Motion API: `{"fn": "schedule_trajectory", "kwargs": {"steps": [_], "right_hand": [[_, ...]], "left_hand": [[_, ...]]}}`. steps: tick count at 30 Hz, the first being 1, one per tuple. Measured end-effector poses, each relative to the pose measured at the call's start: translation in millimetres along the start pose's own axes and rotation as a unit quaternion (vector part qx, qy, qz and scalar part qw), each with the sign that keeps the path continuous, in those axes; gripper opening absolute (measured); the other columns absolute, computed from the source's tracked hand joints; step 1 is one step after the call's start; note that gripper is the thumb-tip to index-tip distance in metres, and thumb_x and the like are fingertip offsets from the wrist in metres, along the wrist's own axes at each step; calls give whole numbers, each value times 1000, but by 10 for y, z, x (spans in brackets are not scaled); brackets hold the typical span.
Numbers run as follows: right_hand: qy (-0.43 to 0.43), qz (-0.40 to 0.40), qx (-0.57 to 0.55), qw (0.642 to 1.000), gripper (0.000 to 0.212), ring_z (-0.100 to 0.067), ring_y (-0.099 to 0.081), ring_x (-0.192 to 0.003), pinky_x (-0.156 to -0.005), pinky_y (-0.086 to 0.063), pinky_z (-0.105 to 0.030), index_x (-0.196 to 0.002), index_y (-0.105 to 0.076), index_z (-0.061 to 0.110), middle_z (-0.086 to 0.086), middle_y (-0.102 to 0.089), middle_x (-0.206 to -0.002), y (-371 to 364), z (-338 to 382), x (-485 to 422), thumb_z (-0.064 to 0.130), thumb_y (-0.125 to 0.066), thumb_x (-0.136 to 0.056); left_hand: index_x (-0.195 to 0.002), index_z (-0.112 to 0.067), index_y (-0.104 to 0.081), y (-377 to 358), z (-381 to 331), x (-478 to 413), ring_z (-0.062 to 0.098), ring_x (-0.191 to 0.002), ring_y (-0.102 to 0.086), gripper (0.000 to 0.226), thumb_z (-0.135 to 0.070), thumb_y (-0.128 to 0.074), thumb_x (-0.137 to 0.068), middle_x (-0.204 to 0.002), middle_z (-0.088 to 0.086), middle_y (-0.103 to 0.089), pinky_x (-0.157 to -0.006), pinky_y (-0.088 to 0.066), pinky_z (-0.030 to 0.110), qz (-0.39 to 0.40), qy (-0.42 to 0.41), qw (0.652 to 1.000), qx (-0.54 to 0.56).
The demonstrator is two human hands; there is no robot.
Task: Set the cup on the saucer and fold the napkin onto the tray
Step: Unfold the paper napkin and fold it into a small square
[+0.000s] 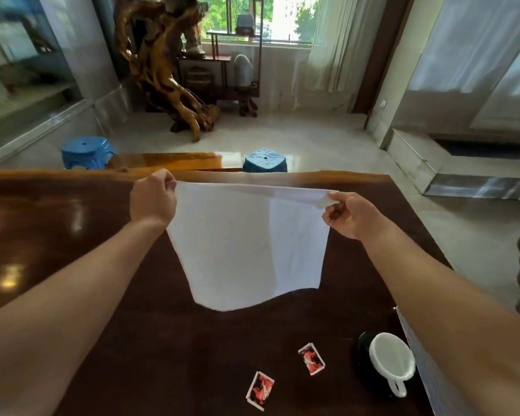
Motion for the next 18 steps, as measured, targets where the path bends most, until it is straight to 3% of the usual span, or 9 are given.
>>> {"fn": "schedule_trajectory", "kwargs": {"steps": [2,5,8,11,15,18], "right_hand": [[27,22,-22,999,12,-12,-40,-59,-64,-43,-21,-86,-60,8,-4,-45,-72,-106,250,30,8,-59,-98],[63,59,-55,995,8,-17,-53,-75,-69,-51,-28,-104,-60,8,-9,-56,-93,-165,478,52,14,-59,-99],[61,81,-45,994,10,-20,-56,-81,-63,-55,-30,-108,-60,12,-9,-59,-100,-88,397,-15,17,-56,-101],[19,52,14,998,12,-16,-54,-68,-51,-52,-24,-101,-61,13,-7,-60,-91,139,-41,-76,16,-50,-103],[-48,-57,88,993,21,-9,-46,-48,-37,-39,-16,-89,-58,13,-4,-51,-71,617,-734,-145,11,-44,-105],[-116,-119,178,970,28,-6,-42,-36,-33,-31,-13,-79,-54,11,-2,-47,-65,1067,-1310,-133,7,-41,-103]], "left_hand": [[-105,1,-68,292,-183,-221,35,-92,-68,16,-12,-61,-98,-99,21,-73,-78,-46,32,-41,-40,998,5],[-99,-1,-70,530,-246,-409,36,-90,-67,10,-1,-61,-94,-95,21,-73,-82,-50,41,-71,-91,993,-3],[-94,-3,-73,587,-113,-341,36,-87,-68,11,2,-64,-89,-91,19,-75,-82,-52,43,-80,-98,992,2],[-93,-2,-76,425,76,22,36,-85,-70,9,2,-71,-86,-91,19,-76,-80,-54,38,-61,-100,993,2],[-88,-7,-80,34,577,558,28,-83,-72,17,7,-72,-82,-86,13,-78,-84,-48,28,9,-17,998,53],[-80,-18,-80,-355,959,1047,22,-72,-71,24,5,-74,-78,-75,5,-76,-71,-46,26,104,46,993,31]]}}
Point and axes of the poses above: each hand's wrist, its own x-axis away from the middle knuckle, its own y-axis out of the back of the hand, z = x × y, the point moved 9 cm from there along -x, towards the middle knuckle
